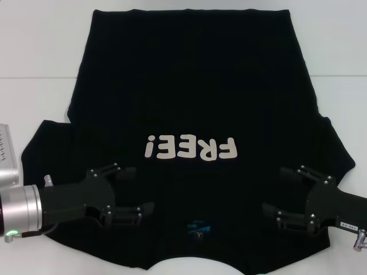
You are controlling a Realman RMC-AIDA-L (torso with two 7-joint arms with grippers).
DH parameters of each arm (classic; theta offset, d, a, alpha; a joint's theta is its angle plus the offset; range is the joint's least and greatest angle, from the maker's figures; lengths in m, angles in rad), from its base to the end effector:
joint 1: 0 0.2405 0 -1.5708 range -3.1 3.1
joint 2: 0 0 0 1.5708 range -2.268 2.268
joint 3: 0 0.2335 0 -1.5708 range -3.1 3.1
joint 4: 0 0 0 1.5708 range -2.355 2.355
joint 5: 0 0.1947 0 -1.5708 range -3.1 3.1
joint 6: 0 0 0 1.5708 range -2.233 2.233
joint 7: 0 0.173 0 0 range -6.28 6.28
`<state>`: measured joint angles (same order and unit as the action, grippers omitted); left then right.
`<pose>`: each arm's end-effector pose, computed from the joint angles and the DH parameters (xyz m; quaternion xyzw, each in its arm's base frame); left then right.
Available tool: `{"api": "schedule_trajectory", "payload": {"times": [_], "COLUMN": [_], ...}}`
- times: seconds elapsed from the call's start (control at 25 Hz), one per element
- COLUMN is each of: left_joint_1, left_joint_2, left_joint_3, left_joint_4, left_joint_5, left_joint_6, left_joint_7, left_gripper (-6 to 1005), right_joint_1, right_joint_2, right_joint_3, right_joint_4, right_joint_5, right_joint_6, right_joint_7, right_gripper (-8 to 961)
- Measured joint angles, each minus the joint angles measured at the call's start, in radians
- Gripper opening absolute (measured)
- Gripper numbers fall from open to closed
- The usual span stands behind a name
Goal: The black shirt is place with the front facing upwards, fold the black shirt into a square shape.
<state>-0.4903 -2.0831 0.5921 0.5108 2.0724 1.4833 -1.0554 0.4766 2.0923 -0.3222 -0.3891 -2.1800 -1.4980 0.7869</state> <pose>-0.2588 0.2994 -0.0351 -0.9479 -0.1600 -0.2136 0.1737 0.2716 0.2868 -0.0393 -0.9344 0.1255 0.2395 0.2321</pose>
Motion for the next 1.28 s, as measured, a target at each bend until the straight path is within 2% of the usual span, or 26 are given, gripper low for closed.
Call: {"api": "schedule_trajectory", "payload": {"times": [0.88,1.0,1.08,1.2,1.28], "left_joint_1": [0.002,0.0,-0.005,-0.021,-0.035], "left_joint_2": [0.0,0.009,0.023,0.052,0.082], "left_joint_3": [-0.002,-0.014,-0.034,-0.064,-0.081], "left_joint_4": [-0.003,0.003,0.017,0.033,0.038], "left_joint_5": [0.0,0.0,-0.001,-0.001,0.0], "left_joint_6": [0.008,0.025,0.046,0.1,0.125], "left_joint_7": [-0.027,-0.155,-0.311,-0.544,-0.701], "left_gripper": [940,940,939,939,938], "right_joint_1": [-0.003,-0.003,-0.003,-0.003,-0.004], "right_joint_2": [0.0,0.0,0.0,0.0,0.001], "right_joint_3": [0.001,0.004,0.006,0.008,0.008], "right_joint_4": [0.001,0.001,0.001,0.002,0.002], "right_joint_5": [0.0,0.0,0.001,0.002,0.003], "right_joint_6": [0.001,0.001,0.004,0.009,0.009], "right_joint_7": [0.0,0.001,0.002,0.004,0.006], "right_gripper": [943,942,942,942,942]}}
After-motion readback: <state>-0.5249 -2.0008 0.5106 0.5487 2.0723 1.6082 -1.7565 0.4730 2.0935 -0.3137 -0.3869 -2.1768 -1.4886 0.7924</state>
